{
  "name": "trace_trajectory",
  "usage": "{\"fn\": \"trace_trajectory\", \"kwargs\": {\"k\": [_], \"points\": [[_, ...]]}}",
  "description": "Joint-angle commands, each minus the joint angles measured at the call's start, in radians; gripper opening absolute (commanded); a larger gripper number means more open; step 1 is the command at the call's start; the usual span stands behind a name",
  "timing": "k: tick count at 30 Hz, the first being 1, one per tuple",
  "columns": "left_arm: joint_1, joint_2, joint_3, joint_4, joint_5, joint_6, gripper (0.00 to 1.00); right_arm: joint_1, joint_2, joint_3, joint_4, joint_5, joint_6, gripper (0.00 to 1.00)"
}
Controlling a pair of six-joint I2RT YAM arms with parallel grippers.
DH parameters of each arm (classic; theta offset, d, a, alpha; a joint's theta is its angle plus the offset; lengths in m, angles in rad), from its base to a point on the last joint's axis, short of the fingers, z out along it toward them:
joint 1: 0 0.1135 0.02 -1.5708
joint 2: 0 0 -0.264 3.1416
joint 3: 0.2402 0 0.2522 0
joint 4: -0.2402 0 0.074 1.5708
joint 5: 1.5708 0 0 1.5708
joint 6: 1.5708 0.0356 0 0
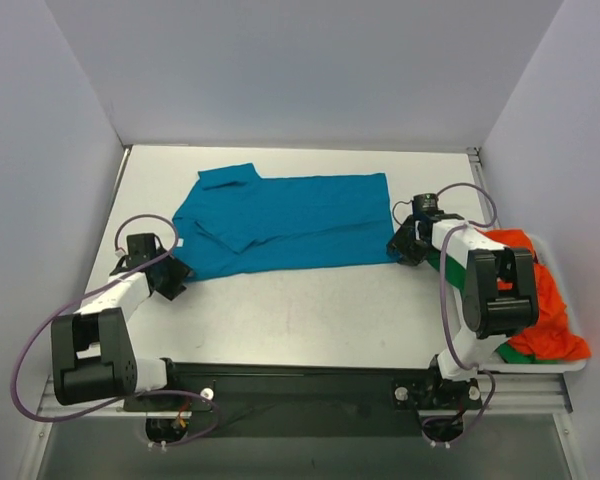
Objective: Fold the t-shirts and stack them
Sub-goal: Fold the flattened tshirt in 1/3 of the way
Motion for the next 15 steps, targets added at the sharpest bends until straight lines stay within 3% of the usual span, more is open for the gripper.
{"fn": "trace_trajectory", "kwargs": {"k": [1, 4, 8, 9, 10, 11, 12, 14, 15], "points": [[-0.001, 0.037, 0.024, 0.077, -0.026, -0.005, 0.58, 0.006, 0.033, 0.050, -0.007, 0.008, 0.000, 0.39], [-0.003, 0.067, 0.036, 0.105, -0.035, -0.020, 0.56, 0.010, 0.061, 0.057, -0.009, 0.023, 0.003, 0.38], [-0.001, 0.099, 0.070, 0.094, -0.049, -0.029, 0.40, 0.019, 0.086, 0.071, -0.015, 0.033, 0.003, 0.31], [-0.003, 0.103, 0.076, 0.093, -0.049, -0.029, 0.29, 0.024, 0.087, 0.071, -0.017, 0.037, 0.001, 0.29], [-0.001, 0.103, 0.079, 0.093, -0.049, -0.029, 0.23, 0.025, 0.092, 0.071, -0.020, 0.042, 0.001, 0.25], [-0.003, 0.098, 0.082, 0.082, -0.049, -0.029, 0.16, 0.027, 0.093, 0.076, -0.020, 0.042, 0.000, 0.14], [-0.001, 0.090, 0.088, 0.073, -0.049, -0.028, 0.04, 0.030, 0.090, 0.079, -0.038, 0.040, -0.002, 0.10], [-0.001, 0.072, 0.092, 0.042, -0.056, -0.019, 0.00, 0.032, 0.074, 0.074, -0.050, 0.046, -0.008, 0.00], [-0.001, 0.043, 0.093, 0.027, -0.065, -0.017, 0.00, 0.032, 0.042, 0.058, -0.059, 0.045, -0.008, 0.00]]}}
